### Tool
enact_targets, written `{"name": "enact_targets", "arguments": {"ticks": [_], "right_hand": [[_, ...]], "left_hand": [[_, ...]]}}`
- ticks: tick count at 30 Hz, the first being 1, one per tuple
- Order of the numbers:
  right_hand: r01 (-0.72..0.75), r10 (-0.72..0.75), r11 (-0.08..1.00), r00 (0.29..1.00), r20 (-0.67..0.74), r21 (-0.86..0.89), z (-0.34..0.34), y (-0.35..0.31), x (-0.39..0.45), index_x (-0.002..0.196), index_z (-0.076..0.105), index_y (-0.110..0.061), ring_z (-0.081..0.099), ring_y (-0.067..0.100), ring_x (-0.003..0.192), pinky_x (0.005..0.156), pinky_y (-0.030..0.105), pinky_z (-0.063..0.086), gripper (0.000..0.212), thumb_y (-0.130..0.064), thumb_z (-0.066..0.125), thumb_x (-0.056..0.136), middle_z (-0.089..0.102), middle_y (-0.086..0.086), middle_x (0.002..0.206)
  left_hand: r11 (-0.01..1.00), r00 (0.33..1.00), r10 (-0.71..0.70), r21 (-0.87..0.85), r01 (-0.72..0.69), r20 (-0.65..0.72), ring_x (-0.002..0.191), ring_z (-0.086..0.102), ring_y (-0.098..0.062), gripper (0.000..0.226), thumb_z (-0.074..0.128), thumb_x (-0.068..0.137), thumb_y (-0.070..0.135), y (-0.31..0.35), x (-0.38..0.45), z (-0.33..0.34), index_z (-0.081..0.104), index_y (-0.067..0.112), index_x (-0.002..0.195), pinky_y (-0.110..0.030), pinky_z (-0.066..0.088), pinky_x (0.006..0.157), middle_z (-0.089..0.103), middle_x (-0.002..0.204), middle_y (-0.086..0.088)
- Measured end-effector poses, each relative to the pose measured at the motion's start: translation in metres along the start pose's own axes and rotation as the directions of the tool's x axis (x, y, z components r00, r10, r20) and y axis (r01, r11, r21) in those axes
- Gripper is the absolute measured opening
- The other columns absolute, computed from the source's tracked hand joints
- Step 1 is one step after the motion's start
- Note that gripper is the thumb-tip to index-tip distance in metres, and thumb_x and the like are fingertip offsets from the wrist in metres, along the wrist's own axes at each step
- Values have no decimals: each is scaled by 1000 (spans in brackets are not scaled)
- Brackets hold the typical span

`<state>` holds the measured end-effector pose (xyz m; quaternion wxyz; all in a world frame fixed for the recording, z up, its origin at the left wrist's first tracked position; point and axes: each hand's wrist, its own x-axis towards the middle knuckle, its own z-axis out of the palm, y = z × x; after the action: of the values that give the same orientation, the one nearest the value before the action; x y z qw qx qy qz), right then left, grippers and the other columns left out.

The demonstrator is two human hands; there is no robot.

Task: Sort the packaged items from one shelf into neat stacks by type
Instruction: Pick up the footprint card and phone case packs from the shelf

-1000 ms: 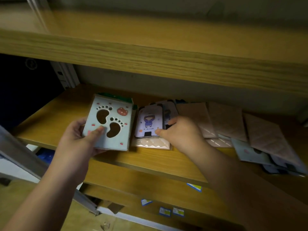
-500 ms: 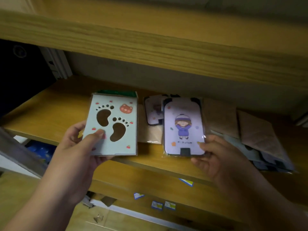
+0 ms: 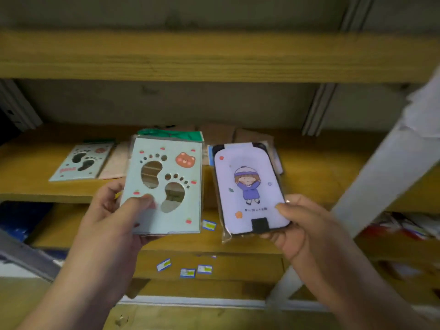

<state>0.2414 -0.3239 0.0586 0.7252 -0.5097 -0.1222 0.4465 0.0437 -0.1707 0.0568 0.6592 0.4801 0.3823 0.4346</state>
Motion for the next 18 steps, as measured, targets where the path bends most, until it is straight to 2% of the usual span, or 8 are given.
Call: {"name": "enact_targets", "arguments": {"ticks": [3,5,8,12,14,16,18], "right_hand": [[22,-19,998,999,50,-66,-45,-16,-49,95,57,7,76,34,79,54,34,61,10,0,57,88,76,23,87],[49,-39,993,995,90,-109,-77,-27,-78,99,58,7,75,36,85,65,40,64,24,-9,63,81,76,23,91],[72,-54,983,993,109,-168,-124,-44,-114,105,61,3,74,33,92,75,43,63,39,-19,64,73,77,18,96],[108,-107,991,994,21,-75,-188,-68,-145,111,62,3,73,34,97,69,33,61,37,-15,62,79,75,21,104],[150,-151,988,986,-69,-26,-220,-78,-156,111,62,4,73,35,98,69,33,60,38,-16,63,79,74,23,105],[208,-202,978,965,-167,16,-251,-87,-164,106,65,2,73,34,97,70,32,60,34,-17,67,78,74,23,104],[271,-248,960,939,-237,70,-277,-96,-173,94,72,-2,74,31,95,69,30,59,24,-20,71,77,75,22,102]], "left_hand": [[999,999,-2,-49,4,32,73,77,-26,23,60,86,-1,-12,-49,34,62,16,101,-34,56,44,79,90,-8],[998,998,16,-64,-12,62,70,76,-25,23,59,86,1,-23,-79,56,60,10,107,-33,55,43,79,91,-11],[998,993,29,-63,-22,110,78,77,-30,24,60,86,4,-41,-120,92,61,12,108,-40,60,52,78,99,-14],[999,981,-18,-41,26,195,81,77,-32,21,65,82,8,-60,-158,145,63,20,99,-40,58,55,77,100,-14],[998,969,-44,-34,54,243,85,76,-34,31,71,74,13,-66,-170,172,62,18,103,-40,58,53,77,103,-14],[996,960,-71,-27,81,270,81,77,-29,46,78,65,16,-70,-180,200,63,18,108,-34,55,47,77,103,-12],[995,950,-97,0,101,298,82,77,-26,50,78,58,21,-75,-189,228,66,20,106,-31,56,51,78,102,-10]]}}
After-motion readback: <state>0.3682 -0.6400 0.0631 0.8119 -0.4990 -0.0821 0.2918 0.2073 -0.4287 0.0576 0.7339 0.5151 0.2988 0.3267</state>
